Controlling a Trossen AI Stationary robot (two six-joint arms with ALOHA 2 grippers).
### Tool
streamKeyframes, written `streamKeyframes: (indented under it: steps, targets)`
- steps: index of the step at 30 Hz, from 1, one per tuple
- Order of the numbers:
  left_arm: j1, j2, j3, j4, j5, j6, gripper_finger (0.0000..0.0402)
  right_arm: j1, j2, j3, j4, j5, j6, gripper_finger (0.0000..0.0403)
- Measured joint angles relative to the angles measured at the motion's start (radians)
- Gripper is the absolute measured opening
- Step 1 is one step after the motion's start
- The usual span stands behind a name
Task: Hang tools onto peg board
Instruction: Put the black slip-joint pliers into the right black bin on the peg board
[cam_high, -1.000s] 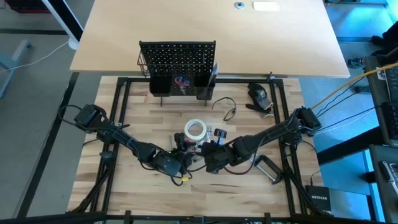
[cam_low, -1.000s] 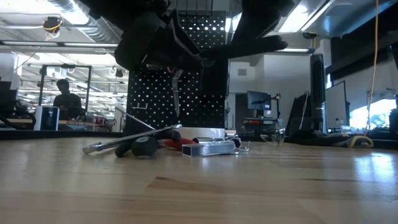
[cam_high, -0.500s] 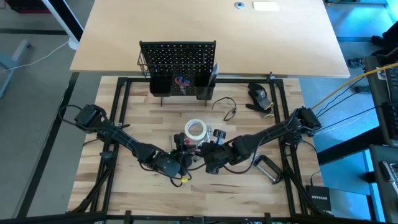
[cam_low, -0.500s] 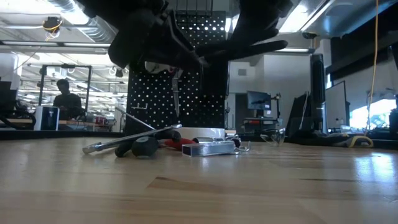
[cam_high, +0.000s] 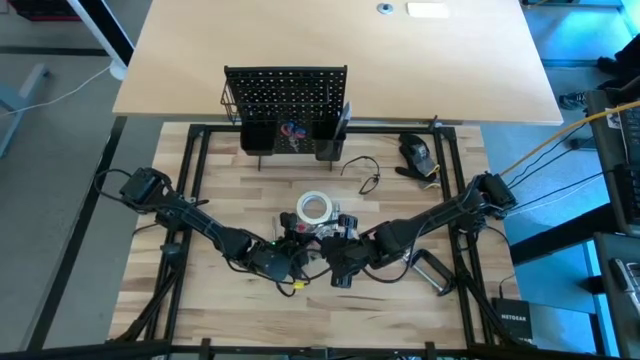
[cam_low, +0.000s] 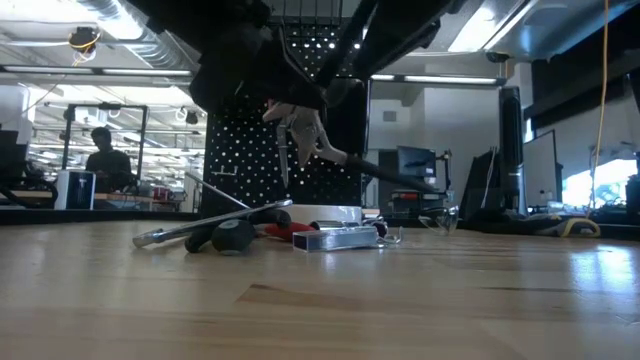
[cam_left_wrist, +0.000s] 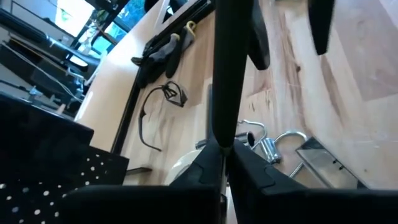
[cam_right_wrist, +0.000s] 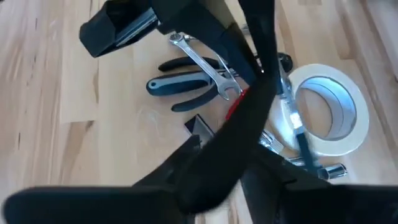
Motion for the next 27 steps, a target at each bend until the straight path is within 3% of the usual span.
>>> streamKeyframes:
  steps: [9,14,18,23,27]
  targets:
    - [-0.005,-0.013,0.0,-0.01,0.015,-0.018,0.0003,0.022,-0.103,0.001,-0.19,-0.038,0.022,0.0152]
    - [-0.02,-0.072,0.0,-0.021,0.016,-0.061,0.0002,0.108,-0.161,0.001,-0.382,0.105,0.069,0.0156]
    - [-0.022,-0.142,-0.046,-0.021,0.048,-0.109,0.0002,0.183,-0.181,-0.012,-0.429,0.245,0.106,0.0156]
    - [-0.021,-0.253,-0.168,0.086,0.088,-0.146,0.0002,0.231,-0.292,-0.183,-0.373,0.316,0.19,0.0156]
    - [-0.02,-0.369,-0.279,0.236,0.141,-0.151,0.0002,0.23,-0.439,-0.413,-0.193,0.325,0.24,0.0156]
